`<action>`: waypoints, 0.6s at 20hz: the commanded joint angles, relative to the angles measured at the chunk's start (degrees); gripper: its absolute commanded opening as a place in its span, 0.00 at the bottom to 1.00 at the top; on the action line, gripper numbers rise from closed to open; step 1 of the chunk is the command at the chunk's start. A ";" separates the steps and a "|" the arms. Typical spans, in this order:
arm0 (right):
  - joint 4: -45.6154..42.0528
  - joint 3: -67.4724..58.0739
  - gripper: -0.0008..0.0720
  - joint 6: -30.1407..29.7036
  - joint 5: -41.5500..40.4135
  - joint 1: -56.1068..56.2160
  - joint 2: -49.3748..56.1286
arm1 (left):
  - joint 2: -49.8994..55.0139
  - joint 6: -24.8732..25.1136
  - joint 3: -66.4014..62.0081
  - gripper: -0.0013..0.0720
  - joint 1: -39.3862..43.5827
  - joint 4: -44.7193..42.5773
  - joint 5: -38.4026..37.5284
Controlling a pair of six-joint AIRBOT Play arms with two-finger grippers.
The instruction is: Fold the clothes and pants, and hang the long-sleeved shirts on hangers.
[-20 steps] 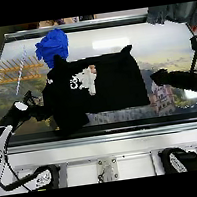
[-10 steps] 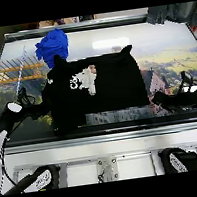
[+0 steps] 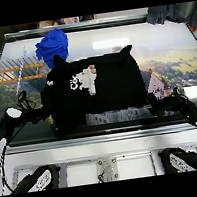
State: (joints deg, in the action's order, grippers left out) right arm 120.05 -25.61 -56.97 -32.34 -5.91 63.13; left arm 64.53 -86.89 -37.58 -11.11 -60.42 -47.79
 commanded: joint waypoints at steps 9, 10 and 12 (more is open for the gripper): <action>1.14 -4.11 0.71 -6.01 8.59 5.05 9.14 | -0.37 0.13 0.35 0.03 -0.07 0.02 -0.24; 1.11 -4.70 0.57 -7.30 8.61 5.05 9.31 | -0.37 0.13 0.35 0.03 -0.07 0.02 -0.24; 1.09 -6.29 0.10 -11.19 8.35 5.05 9.09 | -0.37 0.13 0.31 0.03 -0.07 0.02 -0.24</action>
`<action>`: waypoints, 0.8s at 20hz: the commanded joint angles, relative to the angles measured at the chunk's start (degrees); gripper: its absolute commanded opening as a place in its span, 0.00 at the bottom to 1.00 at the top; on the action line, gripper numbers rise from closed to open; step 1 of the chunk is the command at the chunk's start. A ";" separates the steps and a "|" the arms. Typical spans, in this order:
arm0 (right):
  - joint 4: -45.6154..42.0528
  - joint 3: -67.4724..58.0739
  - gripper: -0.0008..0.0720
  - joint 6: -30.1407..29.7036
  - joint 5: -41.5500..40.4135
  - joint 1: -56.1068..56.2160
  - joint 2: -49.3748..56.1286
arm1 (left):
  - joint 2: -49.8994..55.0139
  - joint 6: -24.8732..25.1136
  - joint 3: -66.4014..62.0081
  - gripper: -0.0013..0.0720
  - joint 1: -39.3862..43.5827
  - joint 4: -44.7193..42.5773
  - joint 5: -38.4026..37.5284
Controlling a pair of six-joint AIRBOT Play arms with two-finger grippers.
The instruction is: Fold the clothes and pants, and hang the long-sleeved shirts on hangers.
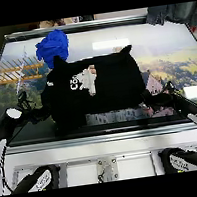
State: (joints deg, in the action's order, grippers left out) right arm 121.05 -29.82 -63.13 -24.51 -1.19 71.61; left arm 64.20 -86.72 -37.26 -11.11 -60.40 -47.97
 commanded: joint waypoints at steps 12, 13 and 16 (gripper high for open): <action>-16.28 -51.54 0.03 -17.53 -27.76 -1.20 -22.58 | -24.85 -0.09 -43.82 0.03 -0.07 0.50 -9.27; -17.27 -56.15 0.03 -17.53 -29.73 -1.20 -24.90 | -27.74 -0.13 -48.06 0.03 -0.07 0.48 -9.27; -17.73 -64.00 0.03 -17.49 -32.28 -1.20 -31.43 | -34.69 -0.44 -56.26 0.03 -0.07 0.48 -8.79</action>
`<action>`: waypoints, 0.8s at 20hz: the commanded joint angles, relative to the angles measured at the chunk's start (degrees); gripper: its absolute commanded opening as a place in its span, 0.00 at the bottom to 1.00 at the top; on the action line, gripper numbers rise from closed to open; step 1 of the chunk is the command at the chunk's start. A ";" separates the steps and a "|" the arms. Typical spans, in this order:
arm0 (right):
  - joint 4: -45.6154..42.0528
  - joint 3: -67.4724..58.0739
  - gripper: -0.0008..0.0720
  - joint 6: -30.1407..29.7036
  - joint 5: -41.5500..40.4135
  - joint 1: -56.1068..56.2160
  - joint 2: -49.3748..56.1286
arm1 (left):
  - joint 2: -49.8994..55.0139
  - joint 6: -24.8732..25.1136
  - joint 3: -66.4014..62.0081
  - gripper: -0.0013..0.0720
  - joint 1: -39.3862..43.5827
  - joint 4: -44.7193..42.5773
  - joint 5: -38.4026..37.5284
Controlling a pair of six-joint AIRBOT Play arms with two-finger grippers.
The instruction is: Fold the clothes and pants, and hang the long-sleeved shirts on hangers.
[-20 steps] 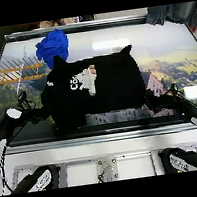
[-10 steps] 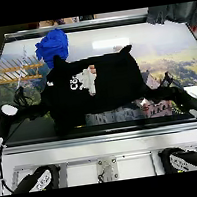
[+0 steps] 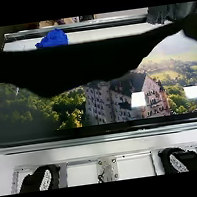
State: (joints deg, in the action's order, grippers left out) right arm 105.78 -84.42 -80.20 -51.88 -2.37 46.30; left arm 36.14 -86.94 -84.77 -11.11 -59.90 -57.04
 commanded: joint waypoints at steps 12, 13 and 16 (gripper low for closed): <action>-2.78 -10.47 0.03 -0.02 -18.69 0.00 3.89 | 5.57 -3.10 1.29 0.03 -1.99 -0.04 -2.47; -2.80 -10.14 0.03 -0.52 -19.71 0.09 8.59 | 9.57 -3.02 3.63 0.03 -0.57 -0.50 -2.40; -2.75 -9.68 0.03 -1.49 -20.11 0.09 23.82 | 22.95 -0.70 8.66 0.03 3.28 -2.16 -0.76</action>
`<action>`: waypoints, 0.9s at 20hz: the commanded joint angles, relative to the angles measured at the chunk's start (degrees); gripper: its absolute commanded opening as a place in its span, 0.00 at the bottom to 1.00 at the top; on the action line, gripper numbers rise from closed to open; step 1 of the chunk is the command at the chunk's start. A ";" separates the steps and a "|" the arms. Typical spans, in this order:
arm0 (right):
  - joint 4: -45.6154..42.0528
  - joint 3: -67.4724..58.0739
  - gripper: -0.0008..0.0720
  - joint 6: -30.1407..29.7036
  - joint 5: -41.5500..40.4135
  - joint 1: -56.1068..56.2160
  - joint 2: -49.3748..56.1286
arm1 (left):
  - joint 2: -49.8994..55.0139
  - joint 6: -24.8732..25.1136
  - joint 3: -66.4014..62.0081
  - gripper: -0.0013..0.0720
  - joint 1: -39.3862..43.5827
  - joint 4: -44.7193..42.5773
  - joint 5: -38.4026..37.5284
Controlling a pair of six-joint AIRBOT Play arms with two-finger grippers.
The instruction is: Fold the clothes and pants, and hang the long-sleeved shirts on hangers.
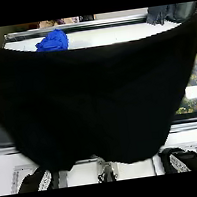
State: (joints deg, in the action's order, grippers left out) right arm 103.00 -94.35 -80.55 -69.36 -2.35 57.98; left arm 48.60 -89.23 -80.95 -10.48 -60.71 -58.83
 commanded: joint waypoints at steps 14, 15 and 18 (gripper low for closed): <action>6.25 -3.56 0.03 -1.36 13.51 -2.75 40.54 | 51.67 1.84 -17.29 0.03 5.14 -5.22 -0.42; 4.42 -3.56 0.03 -1.33 12.41 -2.93 40.30 | 51.10 1.99 -17.27 0.03 4.48 -5.25 -1.29; -3.65 -3.43 0.03 -1.33 8.44 -2.45 39.63 | 47.76 2.47 -12.55 0.03 3.26 -5.25 -0.44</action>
State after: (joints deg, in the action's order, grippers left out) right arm 105.73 -97.80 -81.89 -58.28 -4.71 97.89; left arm 98.13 -87.13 -95.98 -6.07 -65.78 -59.46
